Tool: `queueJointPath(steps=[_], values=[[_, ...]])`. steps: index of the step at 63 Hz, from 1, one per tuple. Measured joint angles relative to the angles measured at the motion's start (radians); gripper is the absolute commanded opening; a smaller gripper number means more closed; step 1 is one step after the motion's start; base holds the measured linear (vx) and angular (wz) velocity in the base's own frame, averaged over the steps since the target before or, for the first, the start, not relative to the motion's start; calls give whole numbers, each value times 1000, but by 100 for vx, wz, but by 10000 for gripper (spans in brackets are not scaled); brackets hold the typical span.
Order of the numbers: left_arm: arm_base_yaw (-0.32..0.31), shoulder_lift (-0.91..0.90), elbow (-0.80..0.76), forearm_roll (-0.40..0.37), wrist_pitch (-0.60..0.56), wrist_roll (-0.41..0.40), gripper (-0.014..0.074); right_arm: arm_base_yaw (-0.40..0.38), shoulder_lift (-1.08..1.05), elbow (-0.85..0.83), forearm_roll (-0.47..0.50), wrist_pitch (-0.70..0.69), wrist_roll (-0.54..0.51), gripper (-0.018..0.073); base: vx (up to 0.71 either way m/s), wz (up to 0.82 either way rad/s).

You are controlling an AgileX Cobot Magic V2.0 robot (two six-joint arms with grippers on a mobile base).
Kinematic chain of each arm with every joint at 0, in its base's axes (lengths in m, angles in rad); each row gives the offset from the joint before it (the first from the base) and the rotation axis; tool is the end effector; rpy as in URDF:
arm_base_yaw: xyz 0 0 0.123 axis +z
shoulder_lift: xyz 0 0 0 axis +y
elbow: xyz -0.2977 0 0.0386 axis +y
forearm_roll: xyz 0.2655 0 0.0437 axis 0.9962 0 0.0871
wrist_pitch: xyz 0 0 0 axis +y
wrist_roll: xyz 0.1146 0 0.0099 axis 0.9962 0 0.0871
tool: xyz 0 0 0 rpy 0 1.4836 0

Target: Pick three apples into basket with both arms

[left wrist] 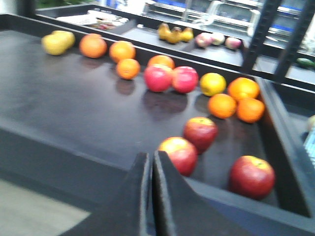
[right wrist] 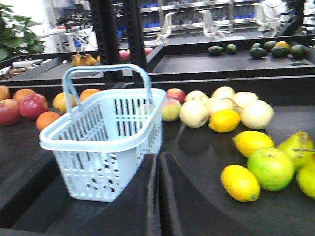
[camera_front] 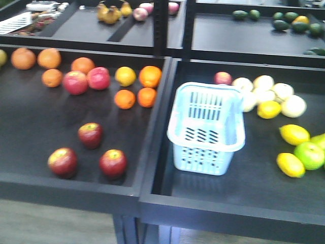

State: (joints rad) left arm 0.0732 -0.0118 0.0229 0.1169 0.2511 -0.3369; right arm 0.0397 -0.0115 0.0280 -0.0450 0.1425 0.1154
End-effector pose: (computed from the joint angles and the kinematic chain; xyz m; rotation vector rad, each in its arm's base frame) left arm 0.0806 0.0093 0.1789 -0.2790 1.7224 -0.0849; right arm 0.0827 0.0025 0.1891 0.0305 1.6428 0.0793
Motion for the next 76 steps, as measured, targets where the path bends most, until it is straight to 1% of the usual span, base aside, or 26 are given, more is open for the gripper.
queueJointPath(steps=[33, 76], values=[[0, 0, 0, 0, 0, 0, -6, 0, 0, 0, 0, 0, 0, -4, 7, -26], [0, 0, 0, 0, 0, 0, -6, 0, 0, 0, 0, 0, 0, -4, 9, -4]])
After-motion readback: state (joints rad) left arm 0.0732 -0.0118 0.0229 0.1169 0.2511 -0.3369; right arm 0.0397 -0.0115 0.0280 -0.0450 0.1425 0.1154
